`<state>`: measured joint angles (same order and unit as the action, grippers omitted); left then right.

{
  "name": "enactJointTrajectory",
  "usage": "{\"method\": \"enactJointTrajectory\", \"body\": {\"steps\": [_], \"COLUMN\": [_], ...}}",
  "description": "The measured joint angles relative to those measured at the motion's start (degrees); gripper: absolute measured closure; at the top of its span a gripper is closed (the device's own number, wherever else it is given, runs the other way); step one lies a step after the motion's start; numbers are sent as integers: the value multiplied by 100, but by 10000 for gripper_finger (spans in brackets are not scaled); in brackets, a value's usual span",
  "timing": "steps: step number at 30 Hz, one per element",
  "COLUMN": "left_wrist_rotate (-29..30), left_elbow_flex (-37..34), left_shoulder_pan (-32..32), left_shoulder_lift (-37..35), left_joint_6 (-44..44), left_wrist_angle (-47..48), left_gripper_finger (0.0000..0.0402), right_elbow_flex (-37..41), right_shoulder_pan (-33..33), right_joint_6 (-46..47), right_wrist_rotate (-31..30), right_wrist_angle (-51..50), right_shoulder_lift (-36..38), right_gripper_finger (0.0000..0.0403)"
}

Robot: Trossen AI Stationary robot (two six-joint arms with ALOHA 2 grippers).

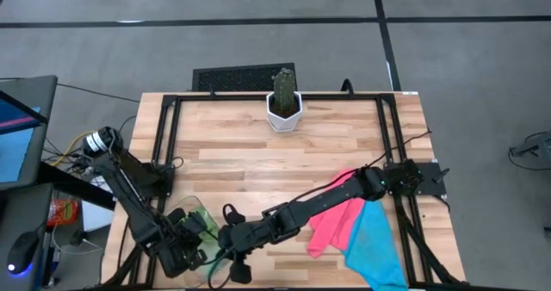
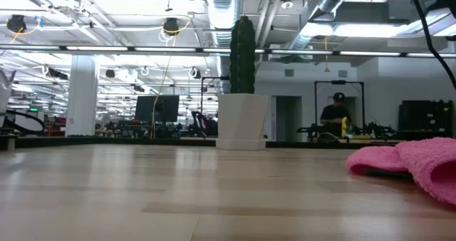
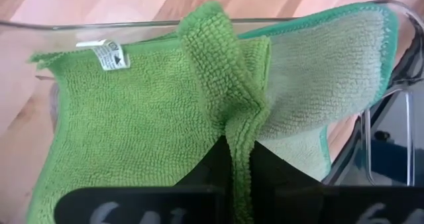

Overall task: Fold microfiber towels
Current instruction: Put the folded green microfiber cloth into the transparent bin

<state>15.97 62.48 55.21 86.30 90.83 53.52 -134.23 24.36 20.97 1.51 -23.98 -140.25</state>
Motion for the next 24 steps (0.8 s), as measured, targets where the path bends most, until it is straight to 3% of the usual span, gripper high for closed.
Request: {"method": "enactJointTrajectory", "body": {"steps": [5,15,24], "left_wrist_rotate": [89,85,-333], "left_elbow_flex": [0,0,0], "left_shoulder_pan": [19,-15,-106], "left_shoulder_lift": [0,2,-17], "left_joint_6": [119,50,29], "left_wrist_angle": [-22,-81,-67], "left_gripper_finger": [393,393,366], "right_elbow_flex": [-4,-2,16], "right_shoulder_pan": [3,-8,-93], "right_joint_6": [0,327,902], "right_wrist_rotate": [-670,-799,-898], "right_wrist_angle": [148,558,5], "right_shoulder_lift": [-217,-814,-954], "right_gripper_finger": [391,391,390]}}
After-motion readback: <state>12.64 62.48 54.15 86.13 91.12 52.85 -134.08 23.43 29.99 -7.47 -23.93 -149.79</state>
